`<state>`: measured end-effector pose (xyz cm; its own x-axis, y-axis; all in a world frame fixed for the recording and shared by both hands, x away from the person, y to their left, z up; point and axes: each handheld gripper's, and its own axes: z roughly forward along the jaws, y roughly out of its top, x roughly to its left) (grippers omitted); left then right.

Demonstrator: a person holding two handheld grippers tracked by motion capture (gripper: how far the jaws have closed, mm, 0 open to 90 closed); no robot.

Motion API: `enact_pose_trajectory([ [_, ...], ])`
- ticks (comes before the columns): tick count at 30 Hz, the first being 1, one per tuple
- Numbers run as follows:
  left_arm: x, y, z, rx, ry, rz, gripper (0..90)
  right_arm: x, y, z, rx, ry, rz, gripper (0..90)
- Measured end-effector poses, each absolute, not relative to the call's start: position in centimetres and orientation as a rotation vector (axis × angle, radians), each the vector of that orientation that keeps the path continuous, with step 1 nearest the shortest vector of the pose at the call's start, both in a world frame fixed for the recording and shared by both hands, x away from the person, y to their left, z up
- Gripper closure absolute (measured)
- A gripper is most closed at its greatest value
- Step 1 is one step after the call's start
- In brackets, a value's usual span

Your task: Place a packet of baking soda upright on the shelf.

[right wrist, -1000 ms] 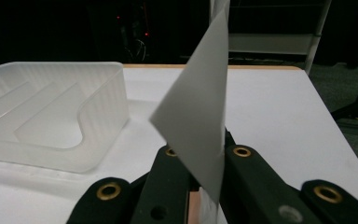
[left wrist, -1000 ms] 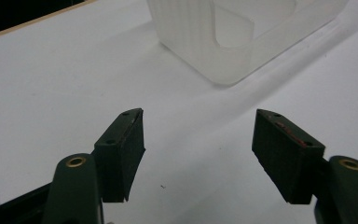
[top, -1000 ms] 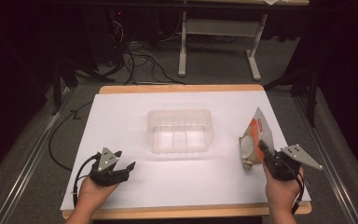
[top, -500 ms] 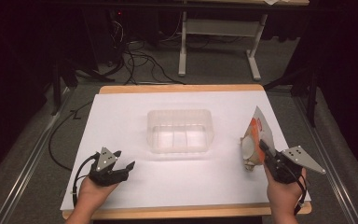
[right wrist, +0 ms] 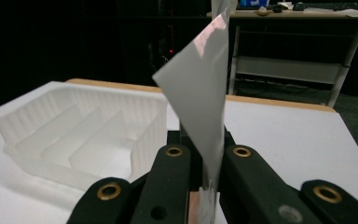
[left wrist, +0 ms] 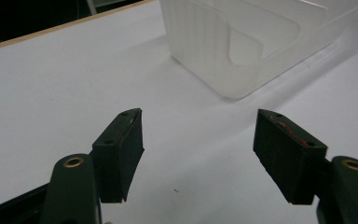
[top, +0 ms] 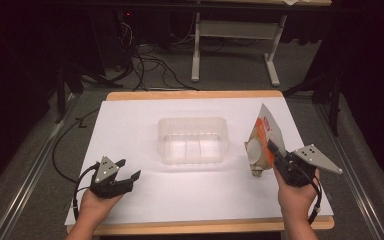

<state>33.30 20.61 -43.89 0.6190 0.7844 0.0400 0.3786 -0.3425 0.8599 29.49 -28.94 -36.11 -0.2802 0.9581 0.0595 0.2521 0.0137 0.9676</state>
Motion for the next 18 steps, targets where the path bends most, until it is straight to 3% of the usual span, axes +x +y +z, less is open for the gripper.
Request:
enact_pose_trajectory([
  [18,33.4,21.0,-43.7,1.926,0.933,0.578,32.4,31.8,-26.4,-31.6,1.192,1.583,1.371,90.0],
])
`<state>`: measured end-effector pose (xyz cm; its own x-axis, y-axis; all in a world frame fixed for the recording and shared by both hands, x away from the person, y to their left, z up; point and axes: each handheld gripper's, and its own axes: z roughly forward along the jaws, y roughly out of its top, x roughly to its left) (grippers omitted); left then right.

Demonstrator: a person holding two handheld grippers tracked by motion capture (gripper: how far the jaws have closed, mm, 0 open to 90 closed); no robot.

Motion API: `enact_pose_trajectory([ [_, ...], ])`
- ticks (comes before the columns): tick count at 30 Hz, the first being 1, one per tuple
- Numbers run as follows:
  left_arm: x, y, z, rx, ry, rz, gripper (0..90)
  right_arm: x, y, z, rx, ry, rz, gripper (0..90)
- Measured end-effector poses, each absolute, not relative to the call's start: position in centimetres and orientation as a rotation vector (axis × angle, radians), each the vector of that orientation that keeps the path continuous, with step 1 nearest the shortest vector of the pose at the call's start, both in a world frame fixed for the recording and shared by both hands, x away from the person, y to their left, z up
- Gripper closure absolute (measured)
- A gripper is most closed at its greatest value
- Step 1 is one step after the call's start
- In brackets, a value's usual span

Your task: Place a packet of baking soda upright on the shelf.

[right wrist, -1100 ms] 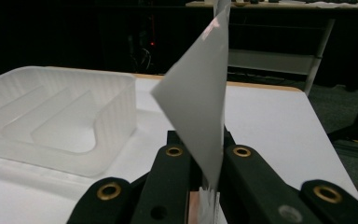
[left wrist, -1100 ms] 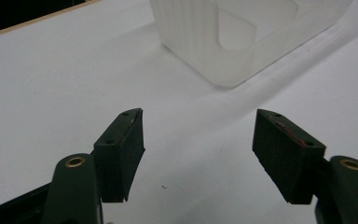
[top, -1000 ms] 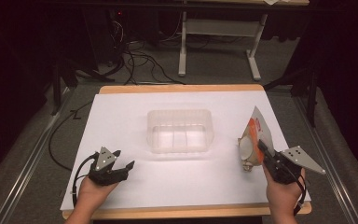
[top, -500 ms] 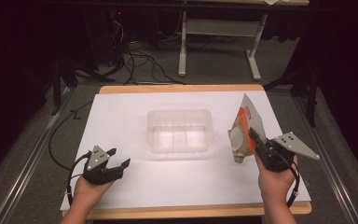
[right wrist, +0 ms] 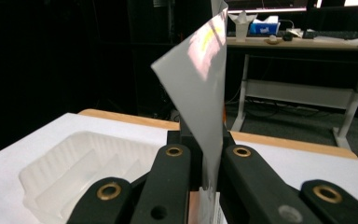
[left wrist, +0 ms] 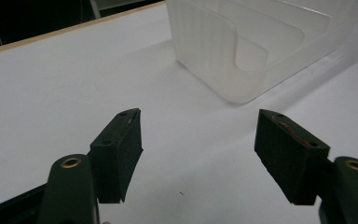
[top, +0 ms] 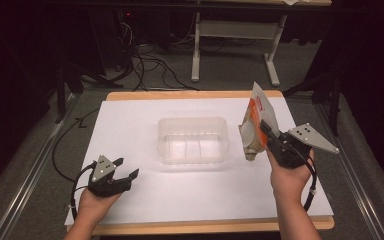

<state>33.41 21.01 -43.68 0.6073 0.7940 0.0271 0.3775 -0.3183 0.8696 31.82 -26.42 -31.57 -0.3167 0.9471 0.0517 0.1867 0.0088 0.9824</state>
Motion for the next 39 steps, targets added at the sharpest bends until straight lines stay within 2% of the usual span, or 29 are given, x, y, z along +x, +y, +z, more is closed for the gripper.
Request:
enact_pose_trajectory([
  [15,33.4,21.1,-43.6,1.910,0.934,0.580,31.9,33.2,-22.6,-29.4,1.119,1.623,1.439,90.0],
  [39,33.4,21.4,-43.5,1.898,0.937,0.577,31.9,36.0,-15.9,-30.7,1.062,1.717,1.487,90.0],
])
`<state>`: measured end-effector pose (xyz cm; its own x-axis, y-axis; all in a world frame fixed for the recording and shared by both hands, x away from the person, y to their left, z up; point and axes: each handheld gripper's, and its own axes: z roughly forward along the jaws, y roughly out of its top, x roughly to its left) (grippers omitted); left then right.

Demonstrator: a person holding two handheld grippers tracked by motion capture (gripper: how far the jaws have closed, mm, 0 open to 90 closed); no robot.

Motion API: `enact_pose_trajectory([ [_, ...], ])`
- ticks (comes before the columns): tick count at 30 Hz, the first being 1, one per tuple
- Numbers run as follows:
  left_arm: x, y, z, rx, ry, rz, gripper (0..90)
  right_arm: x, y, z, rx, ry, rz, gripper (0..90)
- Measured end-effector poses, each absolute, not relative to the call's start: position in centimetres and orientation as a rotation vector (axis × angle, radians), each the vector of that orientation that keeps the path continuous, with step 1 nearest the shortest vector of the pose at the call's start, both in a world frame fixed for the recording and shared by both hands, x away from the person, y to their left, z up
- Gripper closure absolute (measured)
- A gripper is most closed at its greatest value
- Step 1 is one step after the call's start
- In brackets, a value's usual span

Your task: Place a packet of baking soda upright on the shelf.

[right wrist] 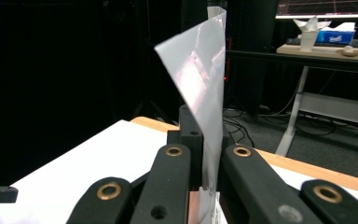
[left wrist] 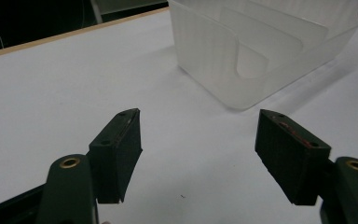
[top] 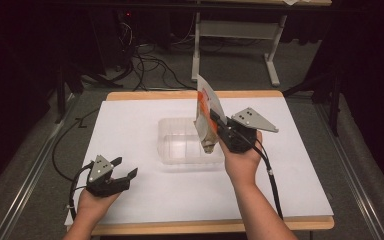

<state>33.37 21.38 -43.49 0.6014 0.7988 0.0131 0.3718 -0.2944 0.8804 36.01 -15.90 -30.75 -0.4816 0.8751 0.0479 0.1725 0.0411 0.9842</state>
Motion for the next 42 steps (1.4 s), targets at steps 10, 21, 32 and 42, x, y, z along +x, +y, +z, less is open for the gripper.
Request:
enact_pose_trajectory([
  [10,33.4,21.4,-43.4,1.897,0.928,0.576,31.9,37.3,-13.4,-31.8,1.050,1.750,1.445,90.0],
  [21,33.4,21.2,-43.5,1.900,0.920,0.568,31.8,38.8,-12.4,-33.0,1.057,1.764,1.373,90.0],
  [32,33.4,21.2,-43.5,1.901,0.918,0.567,31.9,40.0,-12.0,-34.0,1.079,1.773,1.324,90.0],
  [42,33.5,21.2,-43.5,1.898,0.916,0.566,31.9,40.7,-11.2,-35.2,1.074,1.785,1.300,90.0],
])
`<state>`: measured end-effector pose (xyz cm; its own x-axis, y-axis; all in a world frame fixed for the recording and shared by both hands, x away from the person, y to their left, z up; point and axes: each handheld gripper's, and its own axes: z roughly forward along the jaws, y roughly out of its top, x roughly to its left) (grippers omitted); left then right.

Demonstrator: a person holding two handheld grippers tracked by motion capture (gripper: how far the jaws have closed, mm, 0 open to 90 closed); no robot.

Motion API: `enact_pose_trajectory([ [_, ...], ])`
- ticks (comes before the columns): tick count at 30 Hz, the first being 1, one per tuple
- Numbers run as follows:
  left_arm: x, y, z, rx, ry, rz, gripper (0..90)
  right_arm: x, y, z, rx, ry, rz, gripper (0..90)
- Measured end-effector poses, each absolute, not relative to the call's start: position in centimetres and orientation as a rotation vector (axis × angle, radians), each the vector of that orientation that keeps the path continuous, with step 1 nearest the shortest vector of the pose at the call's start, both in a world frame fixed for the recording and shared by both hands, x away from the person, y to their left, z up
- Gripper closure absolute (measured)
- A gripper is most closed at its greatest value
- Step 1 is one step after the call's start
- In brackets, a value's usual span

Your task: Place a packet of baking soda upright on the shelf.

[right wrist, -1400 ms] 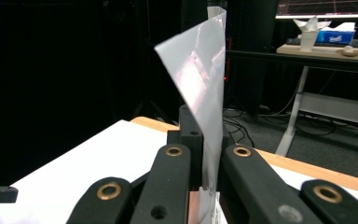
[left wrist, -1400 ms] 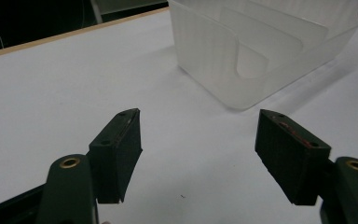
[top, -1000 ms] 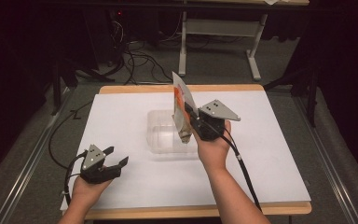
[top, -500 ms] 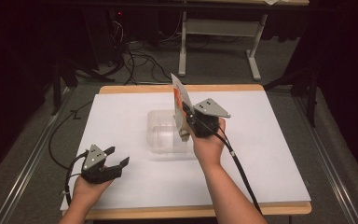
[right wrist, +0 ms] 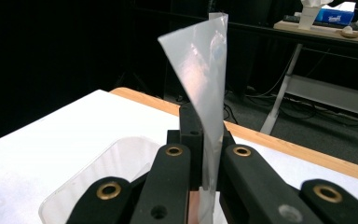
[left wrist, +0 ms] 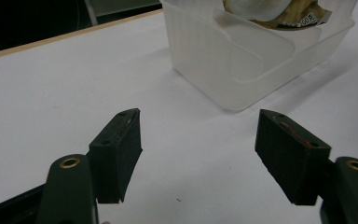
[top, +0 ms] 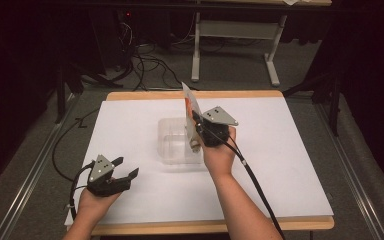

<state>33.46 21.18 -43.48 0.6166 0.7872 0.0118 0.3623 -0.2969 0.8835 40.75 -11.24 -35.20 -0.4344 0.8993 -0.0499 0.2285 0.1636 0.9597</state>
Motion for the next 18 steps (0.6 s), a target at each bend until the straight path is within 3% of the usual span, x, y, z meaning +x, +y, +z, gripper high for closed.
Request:
enact_pose_trajectory([
  [18,33.4,21.1,-43.5,1.911,0.910,0.563,31.9,41.1,-10.9,-37.6,1.103,1.798,1.316,90.0],
])
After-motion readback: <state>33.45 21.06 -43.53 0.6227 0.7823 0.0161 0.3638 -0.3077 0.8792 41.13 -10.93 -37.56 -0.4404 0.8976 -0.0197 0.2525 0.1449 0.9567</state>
